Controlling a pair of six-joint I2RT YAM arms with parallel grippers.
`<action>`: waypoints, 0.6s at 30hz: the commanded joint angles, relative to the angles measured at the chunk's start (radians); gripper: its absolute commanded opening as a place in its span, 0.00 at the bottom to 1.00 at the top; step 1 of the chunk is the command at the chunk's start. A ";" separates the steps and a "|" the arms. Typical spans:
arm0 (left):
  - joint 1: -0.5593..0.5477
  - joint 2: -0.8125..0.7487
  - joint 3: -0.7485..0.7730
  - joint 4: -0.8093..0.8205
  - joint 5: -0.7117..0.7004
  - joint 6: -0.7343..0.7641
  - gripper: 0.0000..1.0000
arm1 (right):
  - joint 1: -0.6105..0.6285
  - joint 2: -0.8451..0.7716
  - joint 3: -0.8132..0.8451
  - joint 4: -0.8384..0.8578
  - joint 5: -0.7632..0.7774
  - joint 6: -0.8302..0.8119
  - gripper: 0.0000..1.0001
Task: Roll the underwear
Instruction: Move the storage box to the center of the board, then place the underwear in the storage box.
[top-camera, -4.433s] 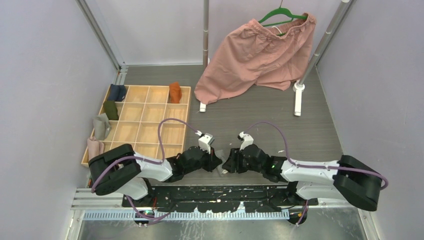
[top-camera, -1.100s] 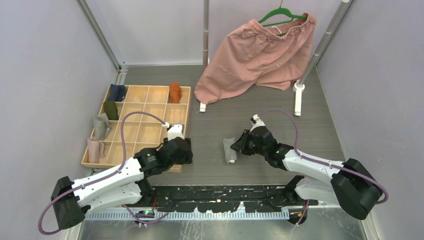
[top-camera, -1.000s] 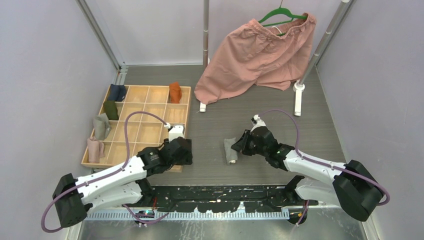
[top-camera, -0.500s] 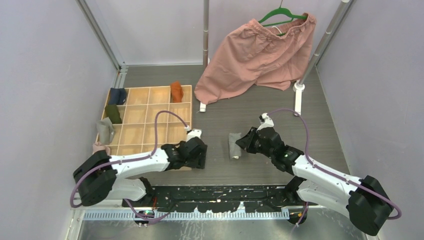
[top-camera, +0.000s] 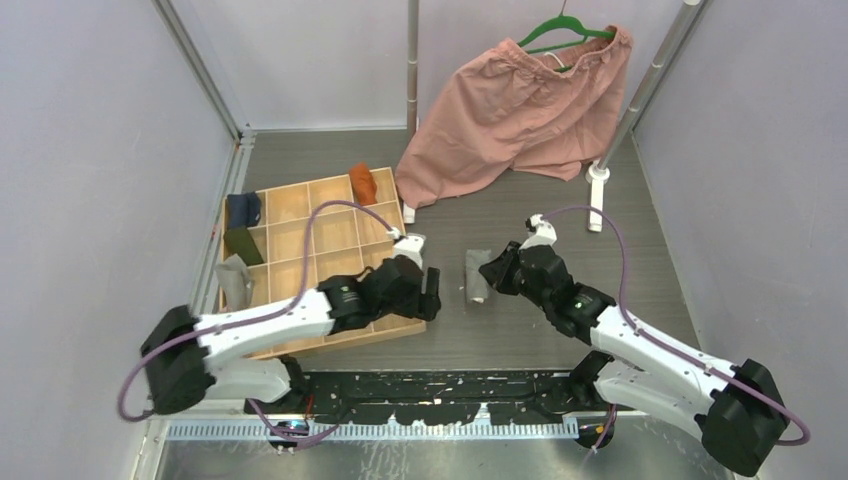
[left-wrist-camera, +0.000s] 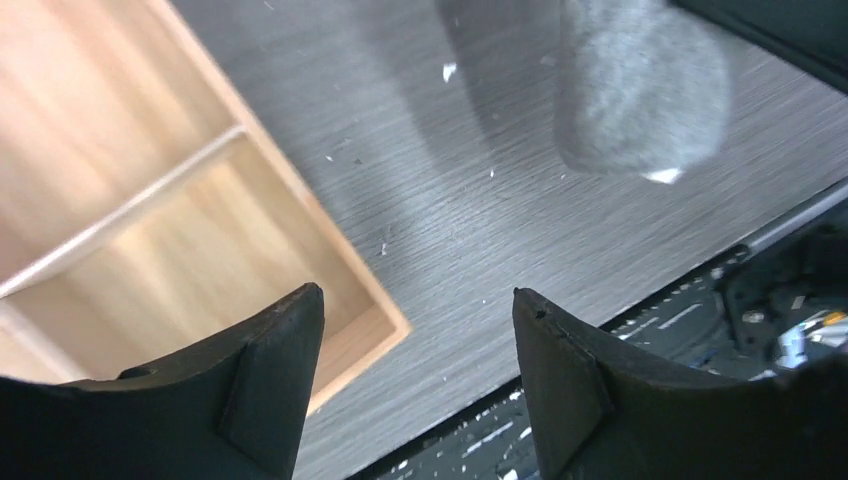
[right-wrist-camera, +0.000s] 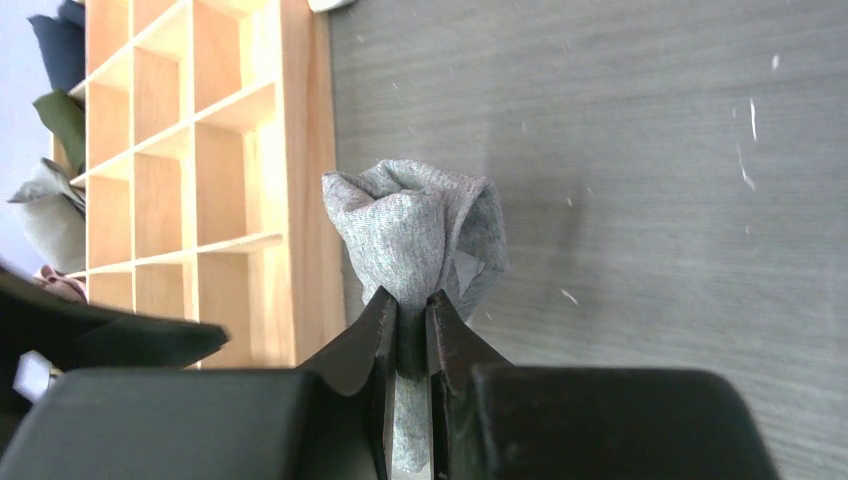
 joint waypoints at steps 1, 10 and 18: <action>0.017 -0.254 0.037 -0.246 -0.175 -0.007 0.71 | -0.002 0.071 0.156 0.085 0.035 -0.095 0.01; 0.036 -0.714 -0.015 -0.549 -0.487 -0.117 0.70 | -0.006 0.493 0.457 0.313 -0.215 -0.237 0.01; 0.036 -0.825 -0.008 -0.612 -0.547 -0.119 0.70 | -0.010 0.878 0.772 0.440 -0.378 -0.319 0.01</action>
